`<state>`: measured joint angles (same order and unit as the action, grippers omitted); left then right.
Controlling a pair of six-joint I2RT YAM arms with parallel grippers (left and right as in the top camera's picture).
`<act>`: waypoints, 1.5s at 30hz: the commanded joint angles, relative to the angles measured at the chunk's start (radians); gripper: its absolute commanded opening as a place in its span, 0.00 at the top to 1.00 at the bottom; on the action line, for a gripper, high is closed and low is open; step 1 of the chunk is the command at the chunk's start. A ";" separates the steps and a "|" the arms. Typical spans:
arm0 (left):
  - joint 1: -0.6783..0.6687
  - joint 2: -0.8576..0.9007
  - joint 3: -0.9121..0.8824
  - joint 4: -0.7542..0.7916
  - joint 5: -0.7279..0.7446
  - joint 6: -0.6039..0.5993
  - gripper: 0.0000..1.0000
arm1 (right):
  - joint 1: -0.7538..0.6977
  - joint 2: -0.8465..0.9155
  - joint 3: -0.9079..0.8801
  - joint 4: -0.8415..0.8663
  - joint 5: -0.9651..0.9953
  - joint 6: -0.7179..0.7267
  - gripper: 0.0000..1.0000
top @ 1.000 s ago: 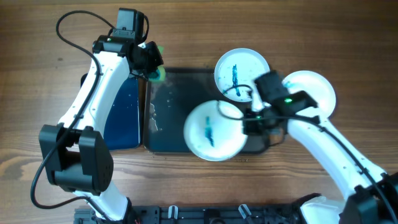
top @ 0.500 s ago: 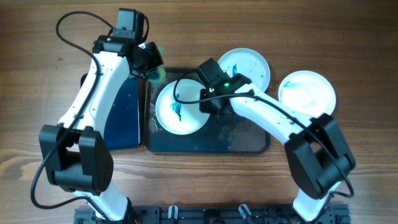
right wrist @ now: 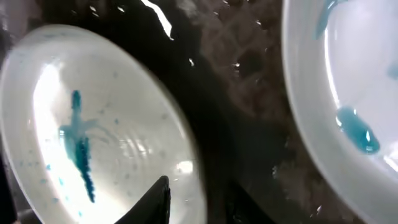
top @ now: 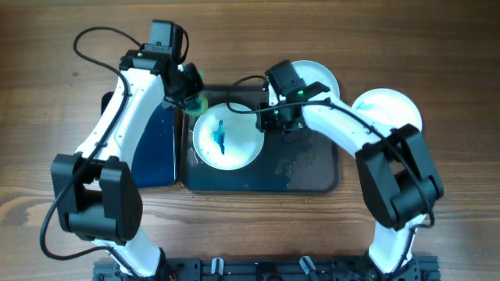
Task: Clean dirty plates on tray and stack at the side
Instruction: 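Scrub the second plate with the sponge in left gripper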
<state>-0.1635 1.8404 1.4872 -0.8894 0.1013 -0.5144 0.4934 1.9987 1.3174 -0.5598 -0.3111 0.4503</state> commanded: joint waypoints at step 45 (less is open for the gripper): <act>-0.144 -0.006 -0.402 0.424 -0.095 -0.029 0.96 | -0.010 0.090 0.018 0.072 -0.131 0.072 0.96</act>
<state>-0.3782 1.8122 1.0538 -0.5152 0.1921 -0.4038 0.4808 2.0647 1.3174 -0.4889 -0.4187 0.5087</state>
